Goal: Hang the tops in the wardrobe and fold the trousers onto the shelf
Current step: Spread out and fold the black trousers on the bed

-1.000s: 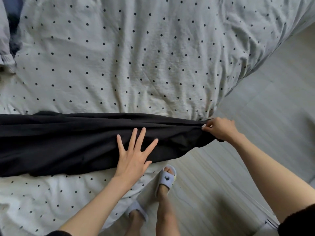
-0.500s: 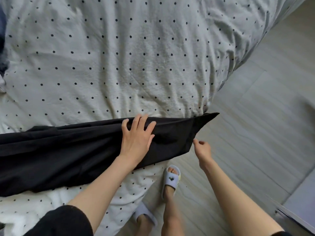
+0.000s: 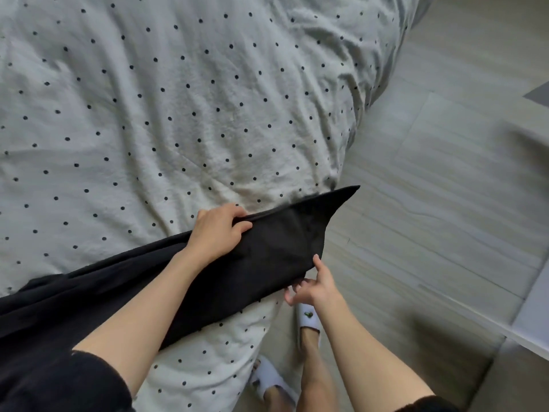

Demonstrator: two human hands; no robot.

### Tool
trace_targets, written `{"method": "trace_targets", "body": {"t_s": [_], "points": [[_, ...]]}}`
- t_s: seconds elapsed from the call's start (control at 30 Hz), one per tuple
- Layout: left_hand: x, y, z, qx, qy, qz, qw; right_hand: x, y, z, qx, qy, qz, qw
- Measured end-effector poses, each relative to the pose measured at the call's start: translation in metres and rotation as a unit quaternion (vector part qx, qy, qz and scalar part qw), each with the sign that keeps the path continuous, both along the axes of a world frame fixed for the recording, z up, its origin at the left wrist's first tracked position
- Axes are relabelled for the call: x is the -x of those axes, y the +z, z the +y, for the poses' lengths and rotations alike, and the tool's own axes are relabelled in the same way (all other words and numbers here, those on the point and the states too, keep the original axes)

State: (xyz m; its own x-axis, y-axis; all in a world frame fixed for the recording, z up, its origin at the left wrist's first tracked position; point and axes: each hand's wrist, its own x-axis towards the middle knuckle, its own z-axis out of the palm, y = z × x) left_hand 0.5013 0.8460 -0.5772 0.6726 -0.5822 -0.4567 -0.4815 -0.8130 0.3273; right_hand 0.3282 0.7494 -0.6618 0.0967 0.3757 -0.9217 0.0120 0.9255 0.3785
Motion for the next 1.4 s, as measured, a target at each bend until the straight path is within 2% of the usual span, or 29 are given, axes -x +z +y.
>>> {"method": "trace_targets", "body": {"t_s": [0.1,0.17,0.3,0.37,0.47,0.53,0.6,0.63,0.7,0.8,0.83,0.9,0.93,1.0,1.03,1.07,1.13,1.17,1.2,1.23,1.3,1.4], "points": [[-0.014,0.014,-0.002,0.037,0.037,0.011,0.999,-0.012,0.024,-0.030,0.079,0.004,0.055,0.995],[-0.025,0.034,-0.004,0.068,0.063,0.021,0.995,-0.021,0.048,-0.054,0.175,0.035,0.073,0.981],[-0.061,0.097,-0.005,0.153,0.155,0.021,0.976,-0.072,0.140,-0.089,0.335,0.052,0.057,0.939],[-0.086,0.132,0.000,0.205,0.198,0.016,0.958,-0.110,0.189,-0.098,0.423,0.078,0.012,0.903],[-0.121,0.171,0.013,0.277,0.241,-0.007,0.930,-0.160,0.242,-0.104,0.543,0.128,-0.076,0.827],[-0.146,0.195,0.027,0.328,0.261,-0.055,0.906,-0.193,0.270,-0.098,0.593,0.131,-0.157,0.779],[-0.164,0.202,0.032,0.338,0.272,-0.117,0.894,-0.213,0.284,-0.096,0.624,0.136,-0.221,0.737],[-0.175,0.204,0.038,0.334,0.282,-0.141,0.889,-0.230,0.287,-0.091,0.629,0.143,-0.244,0.725],[-0.187,0.193,0.034,0.272,0.283,-0.164,0.905,-0.246,0.281,-0.096,0.616,0.143,-0.258,0.730],[-0.191,0.167,0.024,0.066,0.260,-0.134,0.954,-0.254,0.251,-0.103,0.549,0.203,-0.215,0.782],[-0.186,0.158,0.022,0.025,0.243,-0.116,0.963,-0.252,0.239,-0.105,0.517,0.241,-0.191,0.799],[-0.174,0.133,0.019,0.003,0.212,-0.119,0.970,-0.251,0.214,-0.110,0.495,0.327,-0.151,0.791],[-0.165,0.122,0.018,0.001,0.188,-0.136,0.973,-0.252,0.203,-0.113,0.507,0.350,-0.140,0.775],[-0.146,0.100,0.019,-0.023,0.142,-0.162,0.976,-0.256,0.188,-0.114,0.554,0.404,-0.139,0.714],[-0.135,0.089,0.021,-0.048,0.130,-0.157,0.978,-0.261,0.179,-0.115,0.580,0.461,-0.141,0.656],[-0.126,0.081,0.024,-0.068,0.118,-0.153,0.979,-0.263,0.175,-0.115,0.614,0.529,-0.135,0.570],[-0.112,0.065,0.033,-0.117,0.118,-0.137,0.977,-0.273,0.164,-0.119,0.650,0.666,-0.119,0.346],[-0.110,0.060,0.038,-0.139,0.119,-0.134,0.974,-0.280,0.161,-0.122,0.655,0.703,-0.117,0.252],[-0.114,0.055,0.043,-0.160,0.123,-0.135,0.970,-0.291,0.157,-0.125,0.650,0.724,-0.130,0.190],[-0.120,0.051,0.049,-0.177,0.126,-0.142,0.966,-0.301,0.155,-0.125,0.640,0.740,-0.143,0.149],[-0.138,0.050,0.060,-0.191,0.134,-0.153,0.960,-0.319,0.151,-0.122,0.616,0.765,-0.153,0.109],[-0.151,0.059,0.078,-0.184,0.160,-0.155,0.957,-0.329,0.152,-0.092,0.603,0.776,-0.146,0.119]]}}
